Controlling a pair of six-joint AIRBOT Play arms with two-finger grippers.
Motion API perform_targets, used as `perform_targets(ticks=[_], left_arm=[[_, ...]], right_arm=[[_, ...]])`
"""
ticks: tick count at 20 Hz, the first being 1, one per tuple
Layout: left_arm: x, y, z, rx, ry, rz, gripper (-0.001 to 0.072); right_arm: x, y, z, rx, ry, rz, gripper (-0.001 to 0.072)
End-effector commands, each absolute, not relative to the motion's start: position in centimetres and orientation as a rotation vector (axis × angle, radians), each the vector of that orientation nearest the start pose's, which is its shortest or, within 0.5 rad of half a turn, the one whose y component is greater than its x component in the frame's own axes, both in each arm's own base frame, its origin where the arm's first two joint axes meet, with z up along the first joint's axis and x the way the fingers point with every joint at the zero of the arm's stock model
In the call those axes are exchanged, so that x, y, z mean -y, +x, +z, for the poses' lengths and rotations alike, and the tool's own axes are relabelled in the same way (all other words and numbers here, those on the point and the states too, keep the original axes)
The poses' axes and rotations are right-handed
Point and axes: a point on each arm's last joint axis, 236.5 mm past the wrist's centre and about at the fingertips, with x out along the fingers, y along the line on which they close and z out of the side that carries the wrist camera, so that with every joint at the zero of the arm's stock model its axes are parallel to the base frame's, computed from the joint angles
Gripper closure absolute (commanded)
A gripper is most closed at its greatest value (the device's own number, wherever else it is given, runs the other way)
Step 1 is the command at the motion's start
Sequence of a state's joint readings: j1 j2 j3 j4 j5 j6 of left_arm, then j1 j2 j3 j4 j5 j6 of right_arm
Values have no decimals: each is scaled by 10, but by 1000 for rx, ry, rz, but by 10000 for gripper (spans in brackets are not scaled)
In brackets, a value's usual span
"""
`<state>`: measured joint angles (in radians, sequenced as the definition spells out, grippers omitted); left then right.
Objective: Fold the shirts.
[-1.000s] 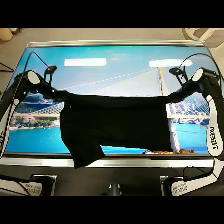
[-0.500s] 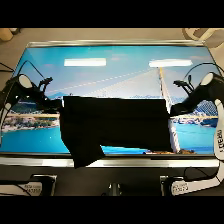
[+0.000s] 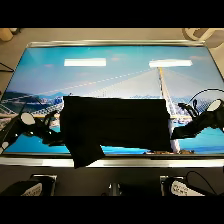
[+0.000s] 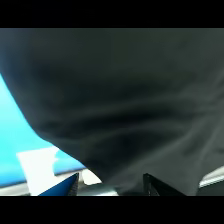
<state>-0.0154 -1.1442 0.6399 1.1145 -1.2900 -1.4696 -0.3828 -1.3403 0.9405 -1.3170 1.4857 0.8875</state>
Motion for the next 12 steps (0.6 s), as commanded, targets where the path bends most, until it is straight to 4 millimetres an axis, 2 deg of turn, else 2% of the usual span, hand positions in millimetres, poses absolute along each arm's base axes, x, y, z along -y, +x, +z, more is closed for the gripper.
perform_targets(ticks=[1,5,7,8,9,10,11,12], left_arm=[[116,174,-100,-1764,-407,-311,206],[127,180,-101,-1732,-403,-330,206],[128,183,-102,-1721,-404,-321,233],[128,184,-102,-1718,-405,-320,338],[128,185,-103,-1714,-403,-319,348],[128,185,-103,-1713,-402,-320,437],[128,185,-102,-1711,-392,-333,597],[128,185,-102,-1708,-388,-337,672]], right_arm=[[29,233,-69,-1694,126,498,217],[29,231,-72,-1696,126,497,207],[26,225,-78,-1706,132,506,143],[22,220,-80,-1718,151,516,140],[11,214,-83,-1721,193,541,124],[6,210,-89,-1719,206,552,87],[6,207,-96,-1721,205,536,87],[3,207,-103,-1714,226,517,87]])
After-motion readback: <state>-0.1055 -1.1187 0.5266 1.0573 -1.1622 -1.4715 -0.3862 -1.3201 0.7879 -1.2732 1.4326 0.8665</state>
